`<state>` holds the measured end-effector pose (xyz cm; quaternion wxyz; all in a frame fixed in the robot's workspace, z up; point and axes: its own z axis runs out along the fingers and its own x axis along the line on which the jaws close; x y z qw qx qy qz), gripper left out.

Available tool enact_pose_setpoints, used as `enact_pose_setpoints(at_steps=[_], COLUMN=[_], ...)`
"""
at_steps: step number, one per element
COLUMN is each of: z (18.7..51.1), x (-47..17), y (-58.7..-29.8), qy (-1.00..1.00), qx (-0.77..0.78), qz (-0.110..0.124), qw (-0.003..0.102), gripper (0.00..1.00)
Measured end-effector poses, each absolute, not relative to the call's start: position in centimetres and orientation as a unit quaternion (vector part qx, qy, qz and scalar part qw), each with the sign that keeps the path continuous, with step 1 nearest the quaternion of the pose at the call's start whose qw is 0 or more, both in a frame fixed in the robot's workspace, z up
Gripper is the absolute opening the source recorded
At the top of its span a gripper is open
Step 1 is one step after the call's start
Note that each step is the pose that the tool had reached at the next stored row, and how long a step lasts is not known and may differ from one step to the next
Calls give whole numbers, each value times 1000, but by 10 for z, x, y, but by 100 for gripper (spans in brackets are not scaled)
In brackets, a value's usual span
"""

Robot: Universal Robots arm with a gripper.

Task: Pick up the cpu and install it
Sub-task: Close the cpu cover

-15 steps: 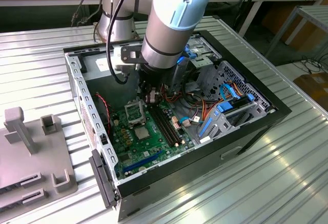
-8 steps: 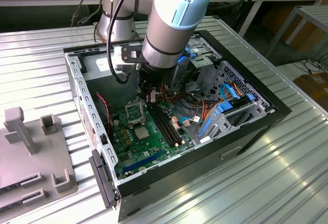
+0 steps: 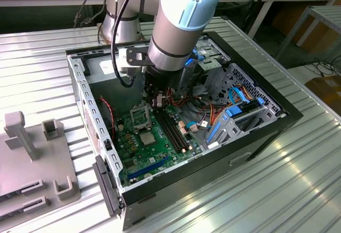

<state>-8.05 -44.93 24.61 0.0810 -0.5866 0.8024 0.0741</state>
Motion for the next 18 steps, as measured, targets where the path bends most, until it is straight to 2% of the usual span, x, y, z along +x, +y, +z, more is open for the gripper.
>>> enact_pose_setpoints(at_steps=[18], z=[250], x=[-81], y=[-451], qy=[802], qx=[-587], qz=[74], qw=[81], gripper=[11])
